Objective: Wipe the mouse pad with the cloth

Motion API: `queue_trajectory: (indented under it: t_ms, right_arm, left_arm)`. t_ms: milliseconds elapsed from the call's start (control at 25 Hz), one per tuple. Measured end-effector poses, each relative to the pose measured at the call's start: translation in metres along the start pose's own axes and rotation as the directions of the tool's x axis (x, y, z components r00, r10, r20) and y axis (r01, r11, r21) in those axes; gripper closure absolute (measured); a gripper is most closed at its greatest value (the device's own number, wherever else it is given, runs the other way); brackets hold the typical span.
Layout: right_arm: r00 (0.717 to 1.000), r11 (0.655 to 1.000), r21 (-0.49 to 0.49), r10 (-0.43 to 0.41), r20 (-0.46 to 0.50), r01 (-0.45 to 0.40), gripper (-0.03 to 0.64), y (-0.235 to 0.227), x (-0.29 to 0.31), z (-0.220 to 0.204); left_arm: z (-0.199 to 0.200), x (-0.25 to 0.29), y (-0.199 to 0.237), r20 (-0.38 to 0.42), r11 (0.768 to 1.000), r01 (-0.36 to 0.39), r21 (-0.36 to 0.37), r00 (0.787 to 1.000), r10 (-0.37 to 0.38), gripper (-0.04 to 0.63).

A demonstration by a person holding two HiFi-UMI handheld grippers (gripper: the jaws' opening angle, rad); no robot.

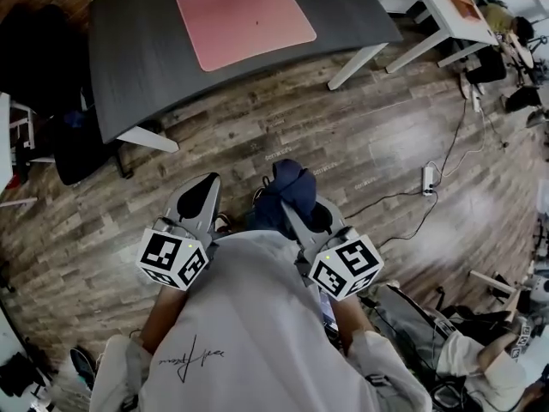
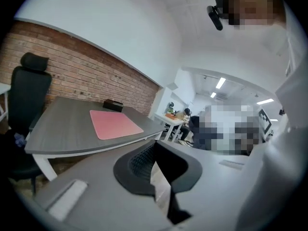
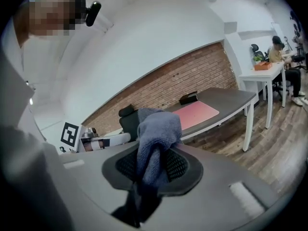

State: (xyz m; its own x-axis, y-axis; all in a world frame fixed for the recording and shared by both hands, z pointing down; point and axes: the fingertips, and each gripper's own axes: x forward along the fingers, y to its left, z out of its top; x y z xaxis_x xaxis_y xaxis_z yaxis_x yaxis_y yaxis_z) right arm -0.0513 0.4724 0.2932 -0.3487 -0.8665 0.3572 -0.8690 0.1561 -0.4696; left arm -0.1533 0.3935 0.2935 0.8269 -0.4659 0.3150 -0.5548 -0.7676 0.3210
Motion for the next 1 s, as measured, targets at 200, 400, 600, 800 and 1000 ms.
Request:
queue_trajectory:
  t_ms: [200, 400, 600, 800, 1000]
  right_arm:
    - [0.999, 0.999, -0.005, 0.043, 0.002, -0.043, 0.523, -0.033, -0.008, 0.019]
    - [0.994, 0.994, 0.000, 0.107, 0.005, -0.107, 0.522, -0.052, -0.003, 0.026]
    - [0.992, 0.992, 0.009, 0.127, -0.026, -0.127, 0.520, -0.061, 0.010, 0.028]
    - [0.995, 0.996, -0.018, 0.091, -0.045, -0.092, 0.522, -0.080, 0.024, 0.037]
    - [0.996, 0.997, -0.022, 0.076, -0.049, -0.077, 0.520, -0.095, 0.045, 0.059]
  left_arm:
    - [0.002, 0.032, -0.031, -0.039, 0.998, 0.015, 0.063, 0.999, -0.013, 0.580]
    - [0.004, 0.046, -0.024, -0.040, 0.998, -0.042, 0.056, 0.998, 0.044, 0.580]
    - [-0.006, 0.058, -0.005, -0.051, 0.995, -0.102, 0.013, 0.993, 0.102, 0.583]
    - [-0.002, 0.085, -0.004, -0.024, 0.999, -0.039, -0.005, 0.999, 0.039, 0.583]
    - [0.020, 0.118, -0.003, -0.005, 1.000, 0.029, 0.009, 1.000, -0.029, 0.583]
